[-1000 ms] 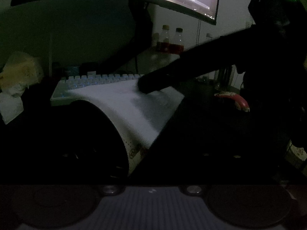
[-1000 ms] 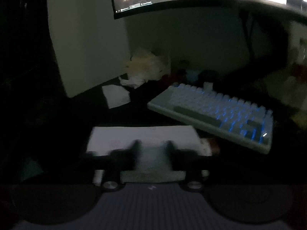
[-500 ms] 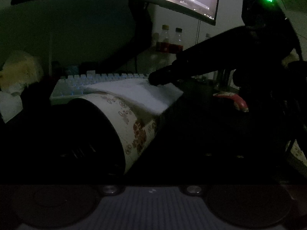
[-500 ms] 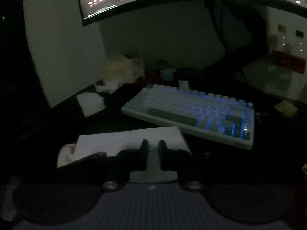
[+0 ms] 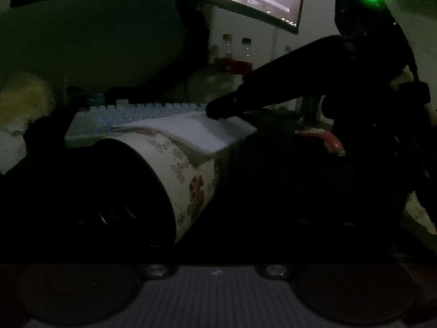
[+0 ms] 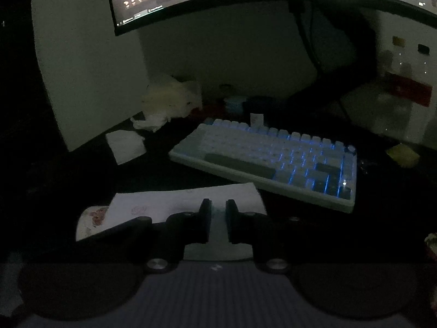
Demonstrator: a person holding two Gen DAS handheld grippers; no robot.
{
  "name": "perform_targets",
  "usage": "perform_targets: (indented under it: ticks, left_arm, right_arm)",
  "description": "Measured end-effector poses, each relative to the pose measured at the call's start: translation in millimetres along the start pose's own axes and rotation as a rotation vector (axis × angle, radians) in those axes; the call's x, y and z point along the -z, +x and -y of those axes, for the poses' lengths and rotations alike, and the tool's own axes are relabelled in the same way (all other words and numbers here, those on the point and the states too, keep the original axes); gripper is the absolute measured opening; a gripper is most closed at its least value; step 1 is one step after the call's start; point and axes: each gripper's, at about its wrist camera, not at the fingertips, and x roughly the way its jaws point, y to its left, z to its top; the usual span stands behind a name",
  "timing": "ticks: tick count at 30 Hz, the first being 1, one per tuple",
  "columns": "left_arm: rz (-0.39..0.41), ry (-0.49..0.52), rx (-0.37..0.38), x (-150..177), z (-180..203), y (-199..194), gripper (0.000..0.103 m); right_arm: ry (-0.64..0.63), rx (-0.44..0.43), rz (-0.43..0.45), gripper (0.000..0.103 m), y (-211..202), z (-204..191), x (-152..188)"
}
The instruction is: Clean container
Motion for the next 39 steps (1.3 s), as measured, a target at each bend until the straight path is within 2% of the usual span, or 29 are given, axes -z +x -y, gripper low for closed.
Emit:
perform_targets:
  ticks: [2,5,8,11,13,15,18,21,22,26,29,33,35,37,39]
  left_arm:
    - [-0.003,-0.01,0.017,-1,-1,-1,0.089]
    - [0.0,-0.017,0.035,0,-1,0,0.091]
    - [0.003,-0.032,0.052,0,-3,2,0.095]
    - [-0.013,-0.046,0.062,-3,-3,2,0.103]
    - [-0.023,-0.037,0.055,-4,-1,3,0.102]
    - [-0.029,-0.027,0.046,-4,1,3,0.102]
    - [-0.032,-0.033,0.048,-5,1,4,0.102]
    - [-0.03,-0.048,0.056,-5,-2,3,0.102]
    - [-0.031,-0.051,0.057,-6,-3,3,0.102]
    - [-0.034,-0.049,0.054,-5,-3,2,0.102]
    - [-0.029,-0.043,0.049,-4,-2,2,0.102]
    - [-0.034,-0.038,0.054,-3,-3,1,0.102]
    - [-0.033,-0.043,0.059,-3,-2,2,0.102]
    - [-0.033,-0.041,0.058,-3,-2,2,0.102]
    - [-0.033,-0.037,0.055,-3,0,1,0.102]
  right_arm:
    - [-0.034,-0.073,0.002,0.015,-4,-15,3]
    - [-0.1,-0.12,0.003,0.015,-10,-34,8]
    - [-0.078,-0.121,-0.003,0.014,-11,-23,8]
    - [-0.015,-0.022,-0.006,0.014,-6,-1,5]
    - [-0.004,-0.013,-0.016,0.016,-4,2,2]
    - [-0.022,-0.03,-0.025,0.015,-5,-7,1]
    - [-0.097,-0.118,-0.029,0.015,-8,-32,2]
    - [-0.118,-0.138,-0.024,0.015,-8,-35,4]
    - [-0.096,-0.131,-0.024,0.014,-7,-28,3]
    - [-0.021,-0.005,-0.012,0.014,-2,2,-1]
    - [-0.026,0.006,-0.013,0.015,-3,-2,-1]
    - [-0.116,-0.1,-0.009,0.015,-14,-30,6]
    - [-0.144,-0.107,-0.01,0.014,-15,-33,7]
    - [-0.108,-0.097,-0.018,0.015,-13,-23,6]
    - [-0.062,-0.039,-0.023,0.015,-11,-6,4]
